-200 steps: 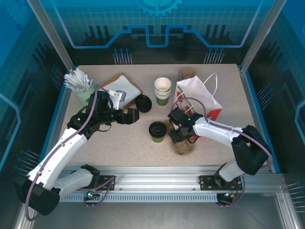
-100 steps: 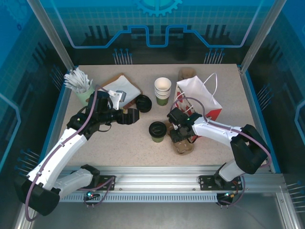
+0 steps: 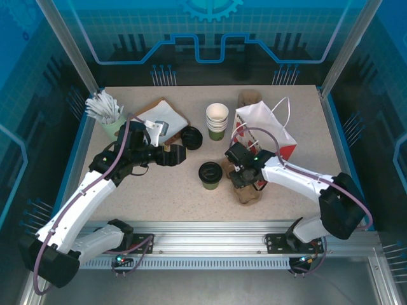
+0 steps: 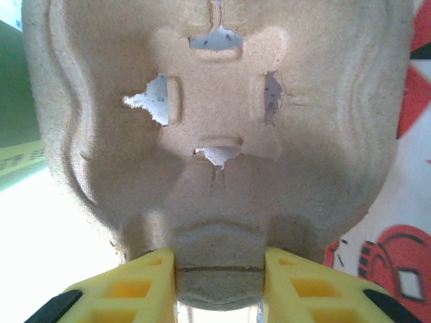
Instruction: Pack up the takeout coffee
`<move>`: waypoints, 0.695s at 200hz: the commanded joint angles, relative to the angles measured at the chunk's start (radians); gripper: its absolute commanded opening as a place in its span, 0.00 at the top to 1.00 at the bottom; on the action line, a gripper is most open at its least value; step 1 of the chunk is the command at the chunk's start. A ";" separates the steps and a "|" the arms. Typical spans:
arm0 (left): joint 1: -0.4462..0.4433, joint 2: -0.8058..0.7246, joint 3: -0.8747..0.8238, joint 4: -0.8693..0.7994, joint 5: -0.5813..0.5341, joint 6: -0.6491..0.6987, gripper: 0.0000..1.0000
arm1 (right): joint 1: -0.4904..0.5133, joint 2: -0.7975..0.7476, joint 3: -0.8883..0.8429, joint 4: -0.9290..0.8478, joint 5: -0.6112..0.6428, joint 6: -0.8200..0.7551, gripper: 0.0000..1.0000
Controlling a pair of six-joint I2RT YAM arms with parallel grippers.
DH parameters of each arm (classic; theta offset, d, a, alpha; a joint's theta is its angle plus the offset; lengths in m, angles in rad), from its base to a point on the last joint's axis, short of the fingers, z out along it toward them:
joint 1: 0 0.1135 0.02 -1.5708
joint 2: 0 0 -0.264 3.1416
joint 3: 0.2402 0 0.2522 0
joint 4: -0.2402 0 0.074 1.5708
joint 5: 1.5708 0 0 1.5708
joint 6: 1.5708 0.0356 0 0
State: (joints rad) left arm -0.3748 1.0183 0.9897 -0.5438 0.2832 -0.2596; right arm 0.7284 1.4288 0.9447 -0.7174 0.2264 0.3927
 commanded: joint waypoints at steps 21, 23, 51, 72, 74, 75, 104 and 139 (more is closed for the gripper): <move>0.010 -0.024 -0.014 0.016 0.036 -0.008 0.04 | 0.015 -0.091 0.067 -0.089 0.026 0.025 0.70; 0.010 -0.024 -0.013 0.017 0.037 -0.009 0.04 | 0.015 -0.094 0.069 -0.091 0.026 0.025 0.70; 0.009 -0.025 -0.013 0.022 0.048 -0.016 0.04 | 0.021 -0.125 0.113 -0.115 0.034 0.024 0.70; 0.008 -0.030 -0.011 0.023 0.052 -0.019 0.04 | 0.029 -0.135 0.153 -0.127 0.032 0.019 0.71; 0.009 -0.031 -0.011 0.024 0.051 -0.020 0.04 | 0.028 -0.136 0.158 -0.128 0.031 0.020 0.71; 0.009 -0.032 -0.011 0.024 0.051 -0.020 0.04 | 0.030 -0.137 0.159 -0.129 0.031 0.018 0.71; 0.008 -0.041 -0.007 0.024 0.053 -0.023 0.04 | 0.041 -0.140 0.209 -0.134 0.010 0.008 0.71; 0.008 -0.055 -0.003 0.024 0.053 -0.030 0.05 | 0.068 -0.127 0.268 -0.126 -0.038 -0.005 0.72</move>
State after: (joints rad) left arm -0.3748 0.9890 0.9897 -0.5350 0.3122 -0.2668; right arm 0.7666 1.3083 1.1549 -0.8249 0.2325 0.3996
